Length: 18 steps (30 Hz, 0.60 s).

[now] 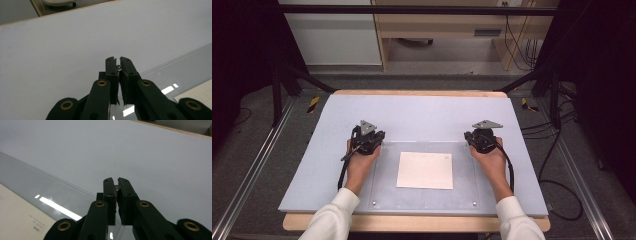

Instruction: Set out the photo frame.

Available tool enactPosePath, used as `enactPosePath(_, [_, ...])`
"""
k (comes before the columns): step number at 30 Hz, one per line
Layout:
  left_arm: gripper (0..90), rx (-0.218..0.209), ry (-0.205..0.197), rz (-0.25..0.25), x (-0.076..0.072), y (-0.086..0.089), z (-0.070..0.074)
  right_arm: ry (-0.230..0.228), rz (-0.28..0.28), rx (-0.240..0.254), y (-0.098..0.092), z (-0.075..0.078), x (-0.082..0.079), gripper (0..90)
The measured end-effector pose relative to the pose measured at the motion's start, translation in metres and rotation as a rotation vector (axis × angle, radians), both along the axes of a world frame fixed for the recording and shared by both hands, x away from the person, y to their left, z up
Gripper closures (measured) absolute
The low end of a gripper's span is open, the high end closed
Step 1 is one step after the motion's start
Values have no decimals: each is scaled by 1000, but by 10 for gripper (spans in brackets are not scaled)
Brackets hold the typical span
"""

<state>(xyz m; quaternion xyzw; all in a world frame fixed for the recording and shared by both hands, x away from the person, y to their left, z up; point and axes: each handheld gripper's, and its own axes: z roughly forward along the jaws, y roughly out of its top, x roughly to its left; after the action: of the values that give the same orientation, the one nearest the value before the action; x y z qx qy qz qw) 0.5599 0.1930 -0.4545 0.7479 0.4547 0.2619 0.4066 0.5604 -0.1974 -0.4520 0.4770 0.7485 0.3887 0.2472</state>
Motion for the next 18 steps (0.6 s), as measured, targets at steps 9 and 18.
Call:
enactPosePath(9, [851,17,66,-21,6,1,7,63,1,-21,1,6,5,856])
enactPosePath(18, [852,38,124,-36,17,1,13,146,16,-29,0,13,15,854])
